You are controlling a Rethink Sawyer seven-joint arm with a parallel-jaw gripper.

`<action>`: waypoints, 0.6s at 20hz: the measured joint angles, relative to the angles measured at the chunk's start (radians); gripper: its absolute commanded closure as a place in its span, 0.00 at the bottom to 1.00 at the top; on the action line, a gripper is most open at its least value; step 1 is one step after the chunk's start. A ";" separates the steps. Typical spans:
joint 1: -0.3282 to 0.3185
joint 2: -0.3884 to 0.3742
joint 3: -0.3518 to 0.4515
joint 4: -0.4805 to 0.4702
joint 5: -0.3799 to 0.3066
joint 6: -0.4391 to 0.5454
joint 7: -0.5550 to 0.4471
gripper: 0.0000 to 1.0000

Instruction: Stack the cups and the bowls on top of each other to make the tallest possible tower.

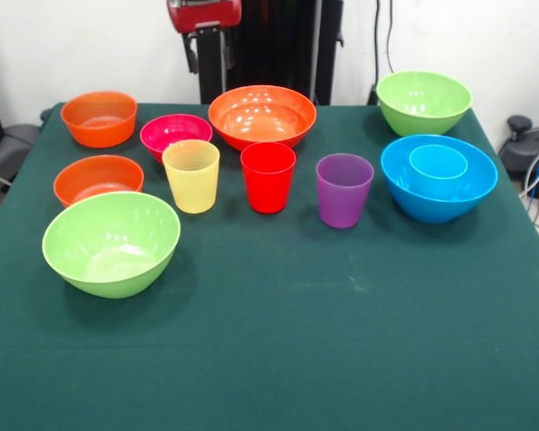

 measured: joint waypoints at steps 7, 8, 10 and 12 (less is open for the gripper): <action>-0.025 0.092 0.000 -0.001 -0.125 -0.003 0.000 0.00; -0.025 0.096 0.000 -0.001 -0.130 -0.003 0.000 0.00; -0.024 0.110 0.000 -0.001 -0.148 -0.003 0.000 0.00; -0.021 0.119 0.000 -0.004 -0.167 -0.003 0.000 0.00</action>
